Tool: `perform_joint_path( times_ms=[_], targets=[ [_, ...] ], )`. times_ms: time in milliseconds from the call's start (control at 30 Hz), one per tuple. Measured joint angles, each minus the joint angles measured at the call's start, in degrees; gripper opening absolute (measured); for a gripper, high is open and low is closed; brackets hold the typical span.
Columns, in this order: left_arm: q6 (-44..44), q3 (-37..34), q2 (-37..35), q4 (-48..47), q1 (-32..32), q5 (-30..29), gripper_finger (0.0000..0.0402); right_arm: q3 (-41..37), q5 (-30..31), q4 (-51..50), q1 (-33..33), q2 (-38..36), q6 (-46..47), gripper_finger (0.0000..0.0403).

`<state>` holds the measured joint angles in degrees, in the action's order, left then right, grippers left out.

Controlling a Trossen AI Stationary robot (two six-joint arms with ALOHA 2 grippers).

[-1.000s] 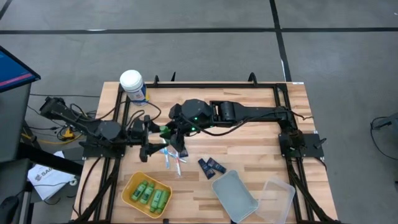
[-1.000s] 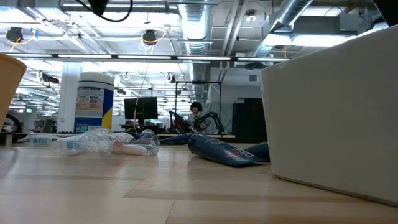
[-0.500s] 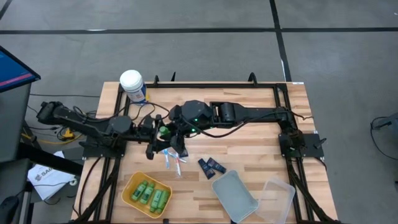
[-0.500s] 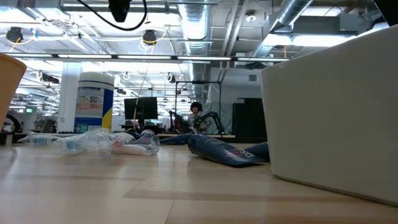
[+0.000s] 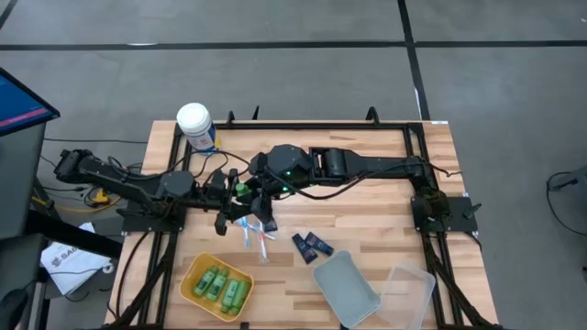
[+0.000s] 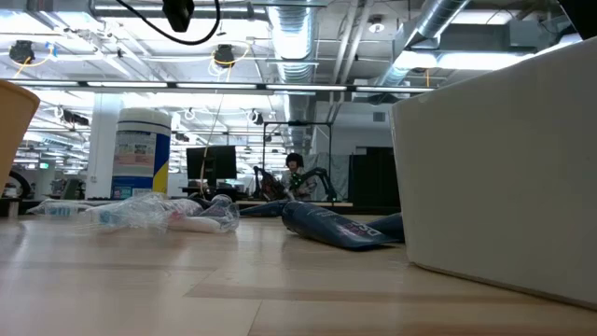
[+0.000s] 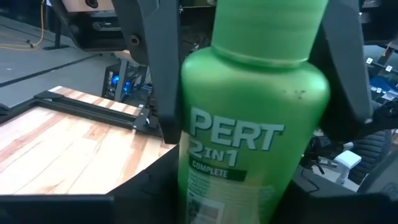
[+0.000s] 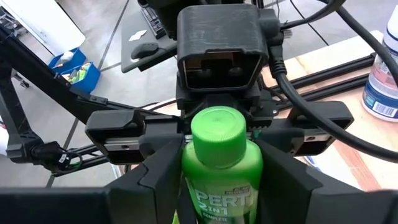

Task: Pick & Place Travel size toiletries
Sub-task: Put the green shampoo into the yellow bin

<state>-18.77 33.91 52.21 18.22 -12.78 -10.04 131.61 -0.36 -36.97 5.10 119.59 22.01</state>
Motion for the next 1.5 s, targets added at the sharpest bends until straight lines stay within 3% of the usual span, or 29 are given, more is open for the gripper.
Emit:
perform_joint_path(
  times_ms=[200, 467, 567, 700, 800, 900, 1000, 1200, 1500],
  targets=[
    [-0.15, 0.00, 0.00, 0.00, 0.00, 0.01, 0.0158, -0.02, -1.52, 0.15, -0.93, 0.00, -0.33, 0.0180],
    [-2.03, 0.00, -0.71, -4.88, -0.03, 2.13, 0.0155, 3.33, -7.48, 1.19, -1.88, -1.28, -2.72, 0.0232],
    [-4.97, 0.04, -2.49, -12.44, -0.04, 5.20, 0.0158, 3.34, -7.51, 0.00, -1.77, -2.58, -2.74, 0.0242],
    [-10.22, 0.04, -6.23, -29.45, -1.37, 16.73, 0.0154, 3.41, -7.24, -3.92, -1.51, -6.39, -3.69, 0.0243],
    [-13.77, 0.06, -7.39, -41.97, -5.70, 24.58, 0.0156, 3.37, -7.20, -6.98, -1.38, -8.29, -4.46, 0.0239],
    [-16.36, -0.07, -6.91, -51.72, -12.36, 26.46, 0.0160, 3.28, -7.09, -8.21, -1.34, -9.08, -4.65, 0.0234],
    [-19.15, -0.03, -4.59, -54.80, -18.64, 25.45, 0.0161, 3.26, -7.02, -8.55, -1.53, -9.89, -4.65, 0.0228],
    [-21.08, 0.02, 3.25, -52.43, -28.17, 25.32, 0.0162, 3.21, -6.89, -9.84, -1.81, -9.66, -6.15, 0.0220],
    [-22.62, 2.93, 12.42, -50.66, -30.88, 24.79, 0.0163, 3.23, -6.94, -10.83, -3.87, -9.57, -6.14, 0.0217]
  ],
)
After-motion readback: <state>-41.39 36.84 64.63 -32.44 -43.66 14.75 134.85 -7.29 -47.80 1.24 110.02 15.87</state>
